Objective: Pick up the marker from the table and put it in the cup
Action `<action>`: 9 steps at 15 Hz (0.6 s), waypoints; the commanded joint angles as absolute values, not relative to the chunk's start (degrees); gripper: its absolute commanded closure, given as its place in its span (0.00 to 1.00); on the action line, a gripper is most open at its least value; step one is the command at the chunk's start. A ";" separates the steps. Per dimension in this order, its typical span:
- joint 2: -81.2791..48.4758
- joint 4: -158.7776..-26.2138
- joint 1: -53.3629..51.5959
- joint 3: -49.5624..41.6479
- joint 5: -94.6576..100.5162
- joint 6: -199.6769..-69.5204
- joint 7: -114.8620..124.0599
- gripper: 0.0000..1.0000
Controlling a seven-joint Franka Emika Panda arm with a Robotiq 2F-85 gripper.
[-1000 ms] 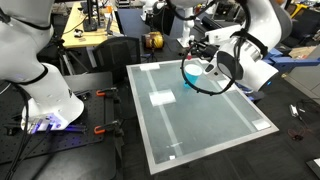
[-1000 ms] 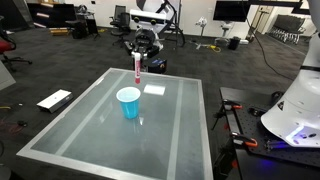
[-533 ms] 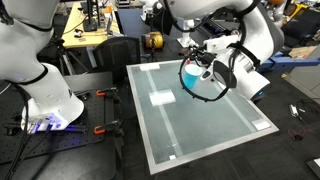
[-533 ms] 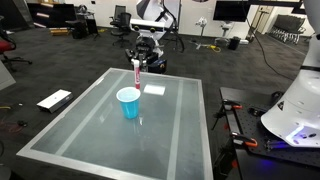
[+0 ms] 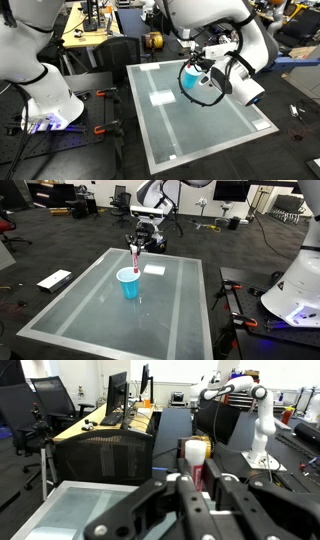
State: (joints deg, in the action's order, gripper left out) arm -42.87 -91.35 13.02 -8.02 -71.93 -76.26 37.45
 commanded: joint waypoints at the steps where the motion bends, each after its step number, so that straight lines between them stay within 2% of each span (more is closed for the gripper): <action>1: -44.39 -89.82 12.76 -8.41 -73.35 -77.72 37.20 0.95; 9: -46.67 -87.86 12.82 -8.08 -73.65 -79.53 37.17 0.95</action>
